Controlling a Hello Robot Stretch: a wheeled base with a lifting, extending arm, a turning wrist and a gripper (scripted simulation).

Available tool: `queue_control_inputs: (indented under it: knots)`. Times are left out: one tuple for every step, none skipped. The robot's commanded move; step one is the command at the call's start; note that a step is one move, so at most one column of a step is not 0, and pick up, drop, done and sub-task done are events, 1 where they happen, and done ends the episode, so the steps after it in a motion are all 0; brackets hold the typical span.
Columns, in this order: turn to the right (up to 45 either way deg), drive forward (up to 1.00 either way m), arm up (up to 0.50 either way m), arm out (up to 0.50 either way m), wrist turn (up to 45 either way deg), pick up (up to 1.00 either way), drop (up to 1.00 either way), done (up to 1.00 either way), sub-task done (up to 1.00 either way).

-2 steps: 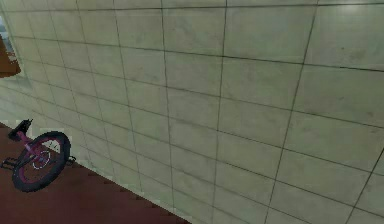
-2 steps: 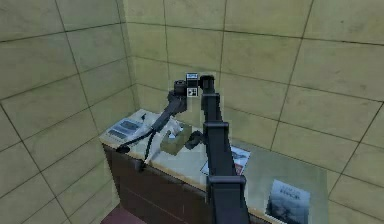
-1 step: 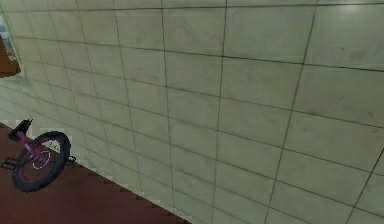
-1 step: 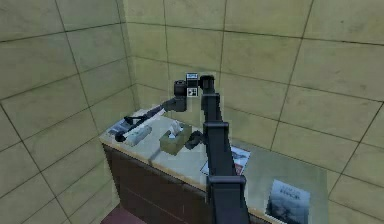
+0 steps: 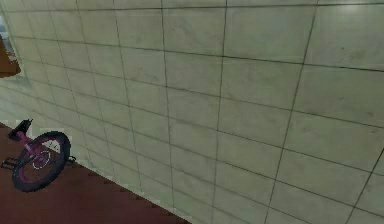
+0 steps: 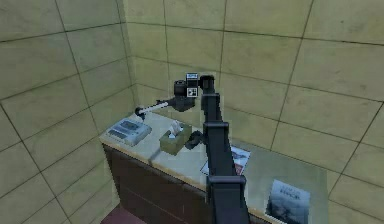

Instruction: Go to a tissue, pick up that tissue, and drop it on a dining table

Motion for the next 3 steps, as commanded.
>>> queue_control_inputs:
  knots:
    - [0.0,0.0,0.0,0.0,27.0,0.0,0.0,0.0,0.0]
    - [0.0,0.0,-0.3,0.0,0.0,0.0,0.0,0.0,0.0]
    - [0.0,0.0,0.0,0.0,0.0,1.0,0.0,0.0,0.0]
